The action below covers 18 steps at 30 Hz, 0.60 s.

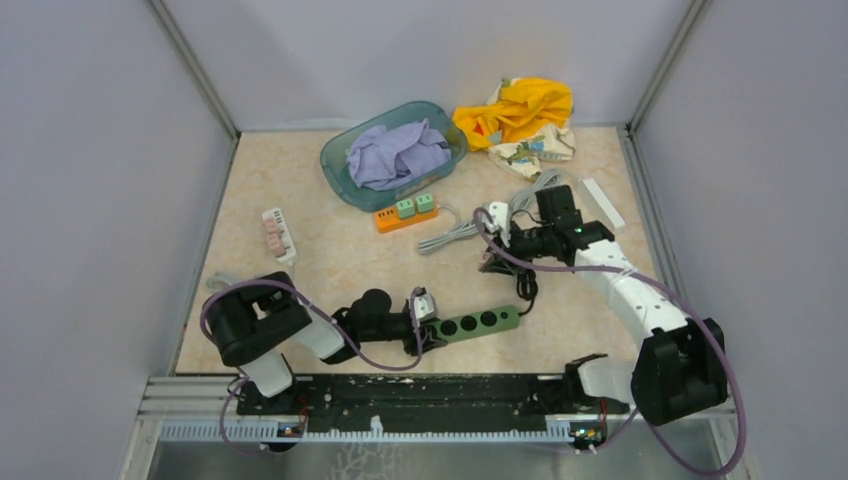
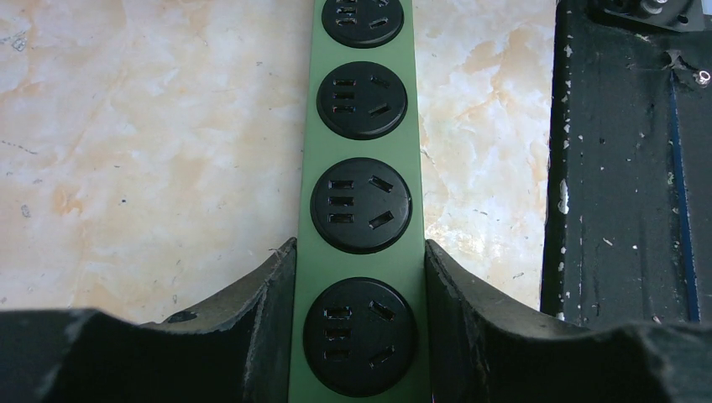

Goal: Pull the plug off the socket
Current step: Remove the plug from the socket, then place the plug at the center of the board.

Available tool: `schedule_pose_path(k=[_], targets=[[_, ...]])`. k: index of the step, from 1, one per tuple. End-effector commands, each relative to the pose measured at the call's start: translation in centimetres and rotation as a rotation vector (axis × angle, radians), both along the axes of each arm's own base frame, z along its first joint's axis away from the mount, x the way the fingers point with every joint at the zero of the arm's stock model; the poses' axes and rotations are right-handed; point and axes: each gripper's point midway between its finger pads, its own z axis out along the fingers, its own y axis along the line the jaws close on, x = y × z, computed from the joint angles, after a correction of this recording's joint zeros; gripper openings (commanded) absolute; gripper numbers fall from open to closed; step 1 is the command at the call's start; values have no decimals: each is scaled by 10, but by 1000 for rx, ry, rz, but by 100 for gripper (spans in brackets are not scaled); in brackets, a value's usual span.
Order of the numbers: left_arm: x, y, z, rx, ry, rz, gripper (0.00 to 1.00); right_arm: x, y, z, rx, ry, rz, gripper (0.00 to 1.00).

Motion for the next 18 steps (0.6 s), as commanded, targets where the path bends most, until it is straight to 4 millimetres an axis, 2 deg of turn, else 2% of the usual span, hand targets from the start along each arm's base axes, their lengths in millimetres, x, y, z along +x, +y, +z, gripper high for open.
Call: schedule_pose_path(k=[1, 4, 7, 11, 18], targets=[[4, 5, 4, -12, 7, 39, 1, 42, -19, 39, 115, -72, -190, 0], [5, 5, 7, -14, 6, 46, 1, 68, -45, 46, 160, -69, -370, 0], [6, 5, 9, -19, 2, 53, 1, 87, -71, 52, 191, -79, -513, 0], [7, 7, 10, -9, 6, 68, 1, 105, -100, 53, 226, -74, -678, 0], [9, 11, 13, -8, -5, 83, 1, 133, -156, 44, 280, -37, -996, 0]])
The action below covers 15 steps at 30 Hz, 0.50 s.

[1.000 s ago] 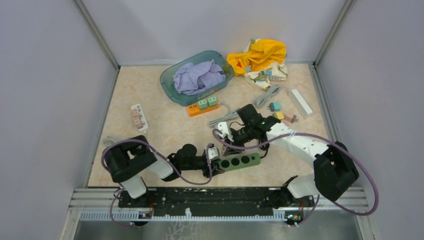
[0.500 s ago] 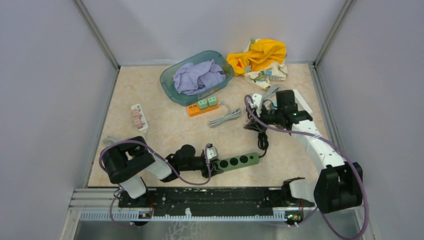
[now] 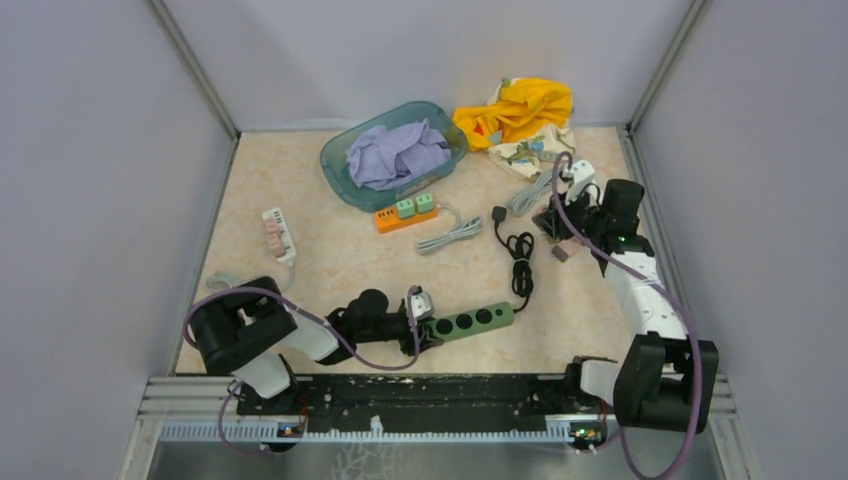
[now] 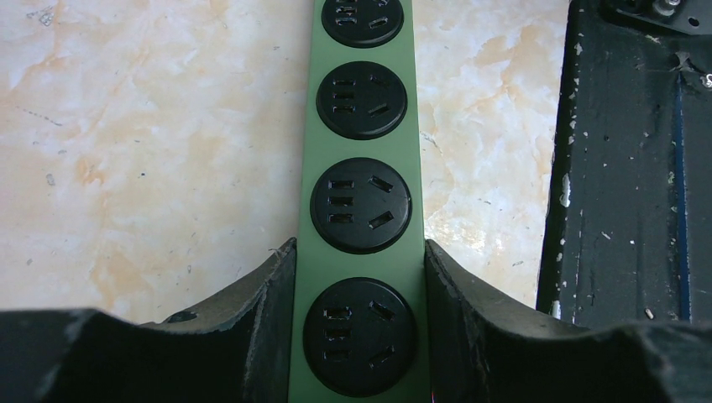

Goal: Pull the plug off the socket
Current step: Place the plug at the center of the board.

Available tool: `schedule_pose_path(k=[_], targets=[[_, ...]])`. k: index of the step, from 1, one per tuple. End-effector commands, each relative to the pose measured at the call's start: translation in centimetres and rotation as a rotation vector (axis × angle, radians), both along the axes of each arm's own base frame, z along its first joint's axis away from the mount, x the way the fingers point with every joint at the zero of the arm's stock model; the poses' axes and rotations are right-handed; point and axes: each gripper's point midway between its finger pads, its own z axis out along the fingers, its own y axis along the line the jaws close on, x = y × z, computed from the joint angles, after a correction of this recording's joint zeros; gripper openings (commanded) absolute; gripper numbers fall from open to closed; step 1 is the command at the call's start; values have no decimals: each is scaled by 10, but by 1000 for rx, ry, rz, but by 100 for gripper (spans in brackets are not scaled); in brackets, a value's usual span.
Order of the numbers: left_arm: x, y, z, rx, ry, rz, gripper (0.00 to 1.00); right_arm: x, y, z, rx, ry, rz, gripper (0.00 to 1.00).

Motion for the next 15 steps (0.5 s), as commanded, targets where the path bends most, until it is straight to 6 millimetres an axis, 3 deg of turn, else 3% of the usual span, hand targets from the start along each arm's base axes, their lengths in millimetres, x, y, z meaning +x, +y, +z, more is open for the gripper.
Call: schedule_pose_path(k=[1, 6, 12, 15], targets=[[7, 3, 10, -24, -22, 44, 1, 30, -41, 18, 80, -53, -261, 0], [7, 7, 12, -26, -32, 50, 1, 45, -91, -3, 102, 8, -545, 2], [6, 12, 12, -27, -38, 59, 1, 56, -128, -33, 91, 96, -765, 4], [6, 14, 13, -28, -41, 64, 1, 59, -137, -47, 86, 154, -799, 6]])
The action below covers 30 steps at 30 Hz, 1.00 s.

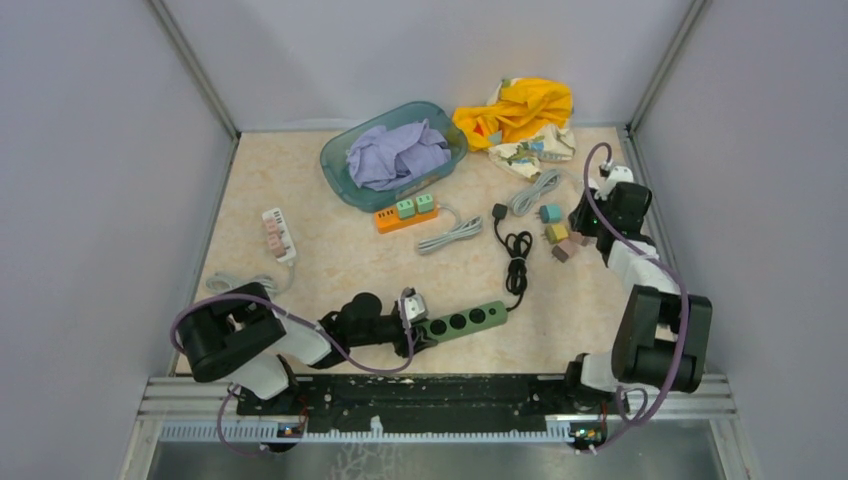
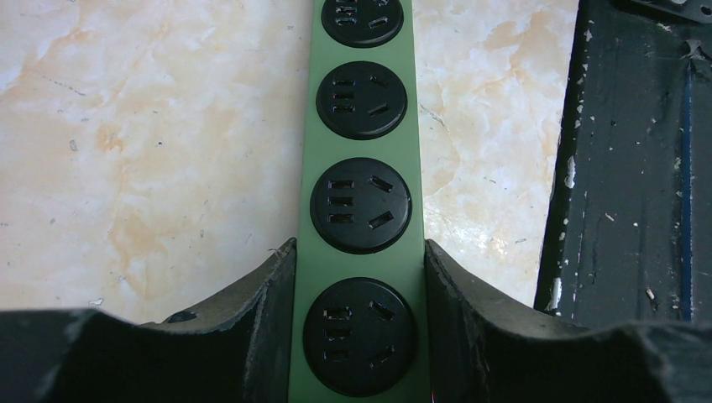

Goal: Pull the plug off the socket
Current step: Place the plug at the center of the board.

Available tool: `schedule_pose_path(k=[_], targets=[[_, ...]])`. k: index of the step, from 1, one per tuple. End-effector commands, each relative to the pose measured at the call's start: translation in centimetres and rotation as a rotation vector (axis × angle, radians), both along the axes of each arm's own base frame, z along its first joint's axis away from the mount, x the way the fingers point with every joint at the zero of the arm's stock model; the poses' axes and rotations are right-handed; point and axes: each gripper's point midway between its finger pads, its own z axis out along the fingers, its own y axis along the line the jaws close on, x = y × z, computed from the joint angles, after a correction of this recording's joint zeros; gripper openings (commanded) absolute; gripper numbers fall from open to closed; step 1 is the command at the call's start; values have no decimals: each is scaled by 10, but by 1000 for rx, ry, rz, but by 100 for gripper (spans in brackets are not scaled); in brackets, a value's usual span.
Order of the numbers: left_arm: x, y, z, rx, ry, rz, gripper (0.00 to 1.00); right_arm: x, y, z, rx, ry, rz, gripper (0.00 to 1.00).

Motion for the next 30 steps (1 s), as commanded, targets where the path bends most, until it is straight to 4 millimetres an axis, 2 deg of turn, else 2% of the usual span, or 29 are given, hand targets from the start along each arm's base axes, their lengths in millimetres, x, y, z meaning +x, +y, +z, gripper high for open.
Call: schedule_pose_path(k=[1, 4, 10, 13, 18, 23, 26, 30], targets=[[7, 1, 12, -39, -32, 31, 1, 18, -31, 4, 4, 0, -152, 7], [6, 3, 12, -38, -32, 35, 1, 17, -34, -3, 30, 12, -157, 12], [5, 3, 12, -43, -28, 34, 1, 15, -38, 0, 73, -30, -175, 50], [4, 4, 12, -47, -24, 32, 1, 15, -38, 0, 76, -36, -175, 61], [4, 3, 15, -53, -27, 31, 1, 14, -38, 6, 79, -48, -163, 63], [4, 3, 17, -59, -29, 31, 1, 12, -27, 29, 59, -107, -77, 62], [4, 2, 18, -59, -27, 28, 1, 6, -5, 44, 59, -153, 71, 62], [3, 1, 16, -53, -19, 22, 1, -14, 43, 66, 85, -239, 385, 62]])
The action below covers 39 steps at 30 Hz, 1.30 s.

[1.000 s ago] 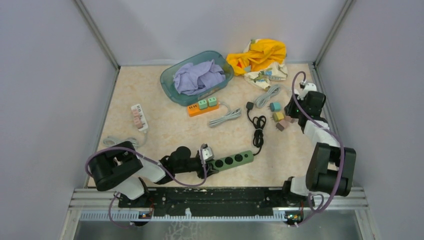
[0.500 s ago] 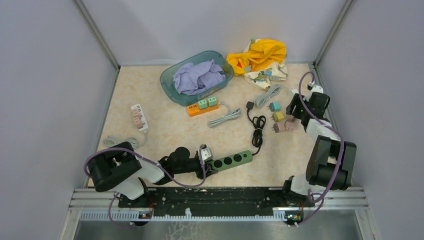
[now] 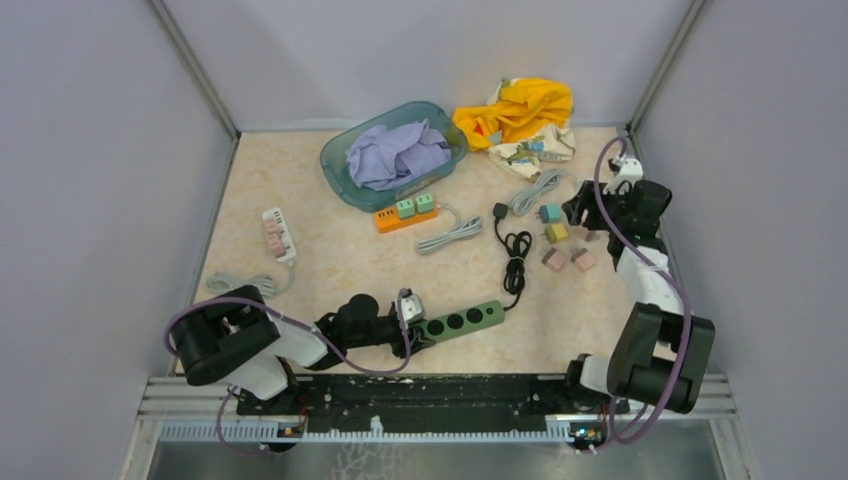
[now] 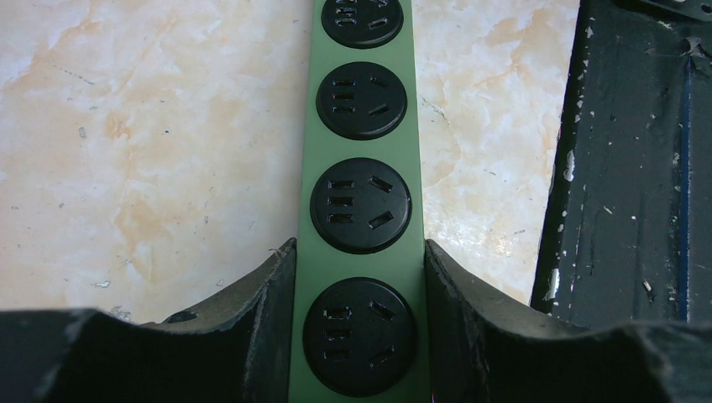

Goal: Pull the plug off the socket
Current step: Place the plug at the center of the board, then place the socket at the center of the board.

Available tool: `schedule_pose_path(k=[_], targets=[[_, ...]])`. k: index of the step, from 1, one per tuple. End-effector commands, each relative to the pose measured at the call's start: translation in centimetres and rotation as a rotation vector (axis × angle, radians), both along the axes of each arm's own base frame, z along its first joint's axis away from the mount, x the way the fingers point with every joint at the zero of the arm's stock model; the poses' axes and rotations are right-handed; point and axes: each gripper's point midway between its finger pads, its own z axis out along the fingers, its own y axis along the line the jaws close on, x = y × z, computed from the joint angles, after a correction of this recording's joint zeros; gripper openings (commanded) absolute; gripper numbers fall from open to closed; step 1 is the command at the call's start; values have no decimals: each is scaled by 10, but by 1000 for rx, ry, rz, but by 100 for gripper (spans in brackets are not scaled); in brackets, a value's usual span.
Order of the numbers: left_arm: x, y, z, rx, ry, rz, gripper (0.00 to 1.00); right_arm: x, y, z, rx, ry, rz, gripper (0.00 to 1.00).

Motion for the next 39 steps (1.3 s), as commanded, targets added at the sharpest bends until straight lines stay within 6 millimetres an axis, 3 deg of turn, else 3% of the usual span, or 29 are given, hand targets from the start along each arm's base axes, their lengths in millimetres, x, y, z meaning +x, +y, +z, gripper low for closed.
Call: schedule_pose_path(k=[1, 5, 11, 21, 39], targets=[[4, -6, 15, -51, -16, 7, 1, -21, 50, 42, -4, -178, 363, 62], [5, -6, 15, -52, -14, 8, 1, -40, 76, 56, 21, -245, 532, 61], [7, -7, 18, -51, -22, 15, 1, -59, 99, 62, 57, -274, 687, 60], [11, -5, 27, -44, -44, 33, 1, -94, 153, 65, -70, -352, 957, 60], [33, 9, 59, -33, -37, 194, 1, -99, 157, 69, -114, -363, 987, 59]])
